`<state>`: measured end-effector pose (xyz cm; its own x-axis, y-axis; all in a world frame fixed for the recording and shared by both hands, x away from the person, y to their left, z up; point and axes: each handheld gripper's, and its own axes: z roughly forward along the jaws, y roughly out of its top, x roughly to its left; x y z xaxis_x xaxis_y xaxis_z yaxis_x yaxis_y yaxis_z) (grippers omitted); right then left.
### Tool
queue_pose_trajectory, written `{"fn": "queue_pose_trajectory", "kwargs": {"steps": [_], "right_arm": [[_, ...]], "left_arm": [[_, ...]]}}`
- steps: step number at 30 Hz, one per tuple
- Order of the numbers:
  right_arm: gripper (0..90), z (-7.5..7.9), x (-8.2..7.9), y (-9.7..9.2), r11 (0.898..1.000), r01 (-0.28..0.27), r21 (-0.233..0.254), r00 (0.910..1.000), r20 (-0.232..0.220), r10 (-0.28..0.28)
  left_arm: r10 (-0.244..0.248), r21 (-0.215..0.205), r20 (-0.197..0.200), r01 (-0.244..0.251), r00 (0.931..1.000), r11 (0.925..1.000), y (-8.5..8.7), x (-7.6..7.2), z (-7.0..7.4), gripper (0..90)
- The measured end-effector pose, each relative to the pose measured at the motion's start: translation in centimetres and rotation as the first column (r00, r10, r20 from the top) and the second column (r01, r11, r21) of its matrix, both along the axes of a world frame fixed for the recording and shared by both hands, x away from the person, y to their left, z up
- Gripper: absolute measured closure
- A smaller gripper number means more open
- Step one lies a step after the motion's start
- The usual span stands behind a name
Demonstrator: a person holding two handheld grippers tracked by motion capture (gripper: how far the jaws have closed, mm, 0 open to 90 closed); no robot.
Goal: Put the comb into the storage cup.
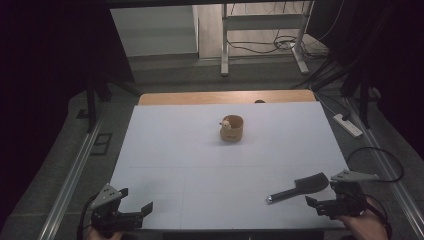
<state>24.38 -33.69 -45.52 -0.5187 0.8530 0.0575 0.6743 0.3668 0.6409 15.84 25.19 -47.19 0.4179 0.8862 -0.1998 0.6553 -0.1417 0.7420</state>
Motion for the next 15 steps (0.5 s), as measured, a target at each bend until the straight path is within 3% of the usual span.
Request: {"fn": "queue_pose_trajectory", "kwargs": {"steps": [4, 9, 15], "right_arm": [[0.0, 0.1, 0.5, 0.1, 1.000, 0.005, 0.016, 1.0000, -0.005, -0.005], [0.0, 0.1, 1.1, 0.2, 1.000, 0.031, 0.005, 0.9994, 0.013, -0.031], [0.0, 0.1, 1.9, 0.4, 0.999, 0.036, -0.002, 0.9993, -0.003, -0.036]], "left_arm": [[0.001, -0.002, -0.001, -0.001, 1.0000, 1.0000, 0.0, 0.0, 0.0, 1.2], [0.002, -0.002, -0.002, -0.002, 1.0000, 1.0000, 0.0, 0.0, 0.0, 1.2], [0.002, -0.003, -0.003, -0.002, 1.0000, 1.0000, 0.1, 0.0, 0.0, 1.2]]}}
